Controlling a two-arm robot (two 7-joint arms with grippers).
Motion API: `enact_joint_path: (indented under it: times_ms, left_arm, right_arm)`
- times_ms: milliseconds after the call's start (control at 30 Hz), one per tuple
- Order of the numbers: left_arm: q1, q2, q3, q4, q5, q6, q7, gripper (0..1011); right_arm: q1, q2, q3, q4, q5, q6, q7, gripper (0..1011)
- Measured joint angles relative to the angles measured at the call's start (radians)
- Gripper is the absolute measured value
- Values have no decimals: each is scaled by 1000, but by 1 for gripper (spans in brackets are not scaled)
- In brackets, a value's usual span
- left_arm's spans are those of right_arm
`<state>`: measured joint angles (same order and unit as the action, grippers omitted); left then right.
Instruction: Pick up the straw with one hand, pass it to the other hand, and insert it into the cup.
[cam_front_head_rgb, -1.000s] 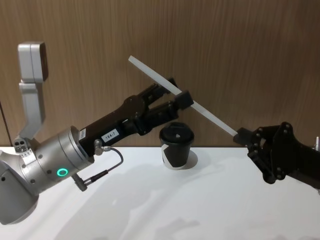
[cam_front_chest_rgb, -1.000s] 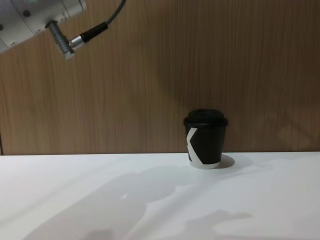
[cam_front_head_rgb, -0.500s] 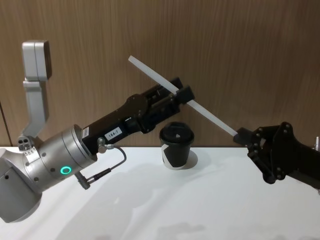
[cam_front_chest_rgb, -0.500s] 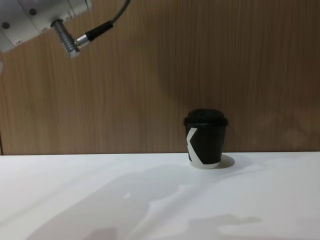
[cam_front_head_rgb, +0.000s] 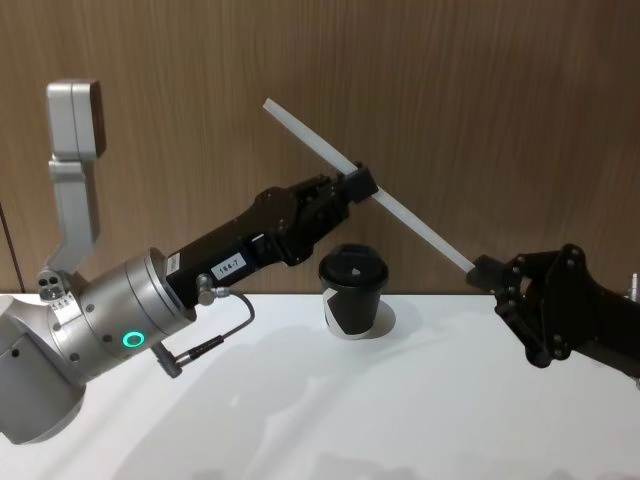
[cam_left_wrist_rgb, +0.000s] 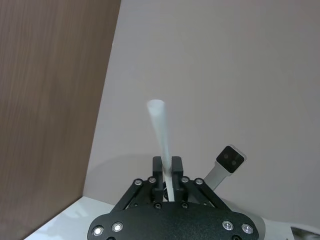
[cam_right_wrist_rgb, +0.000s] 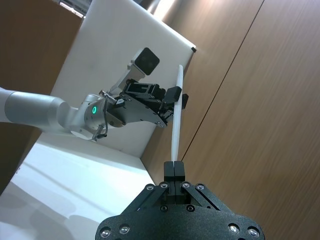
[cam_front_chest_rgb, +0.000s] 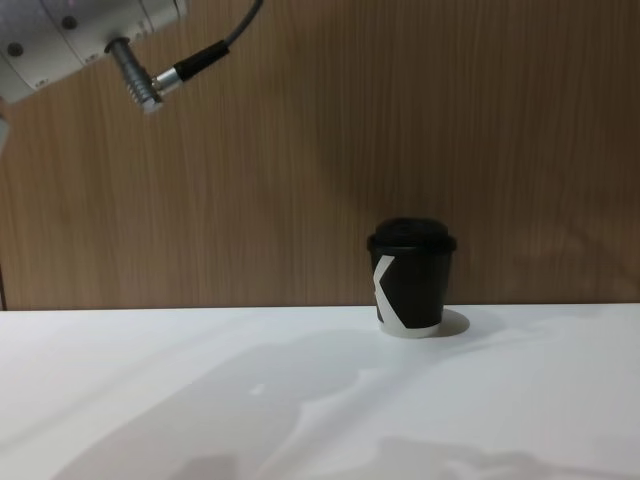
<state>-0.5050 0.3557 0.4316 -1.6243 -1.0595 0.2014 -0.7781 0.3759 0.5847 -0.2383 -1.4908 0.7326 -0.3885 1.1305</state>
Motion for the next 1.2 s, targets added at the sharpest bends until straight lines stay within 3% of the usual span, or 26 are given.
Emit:
enact_joint_path:
  times_ms: [167, 533, 733, 767, 900, 1200]
  left_arm:
    - [-1, -1, 1, 1, 0, 0, 0, 41]
    - [-2, -1, 1, 1, 0, 0, 1, 8]
    - [-2, -1, 1, 1, 0, 0, 2, 10]
    - [-2, -1, 1, 1, 0, 0, 2, 8]
    - [-2, -1, 1, 1, 0, 0, 2, 8]
    - [-1, 4, 4, -5, 19, -19, 23, 8]
  right_arm:
    - [0, 0, 0, 0, 0, 0, 0, 2]
    - [0, 0, 0, 0, 0, 0, 0, 24]
    - [0, 0, 0, 0, 0, 0, 0, 184]
    - [0, 0, 0, 0, 0, 0, 0, 247]
    - [0, 0, 0, 0, 0, 0, 0, 319]
    - [0, 0, 0, 0, 0, 0, 0, 626]
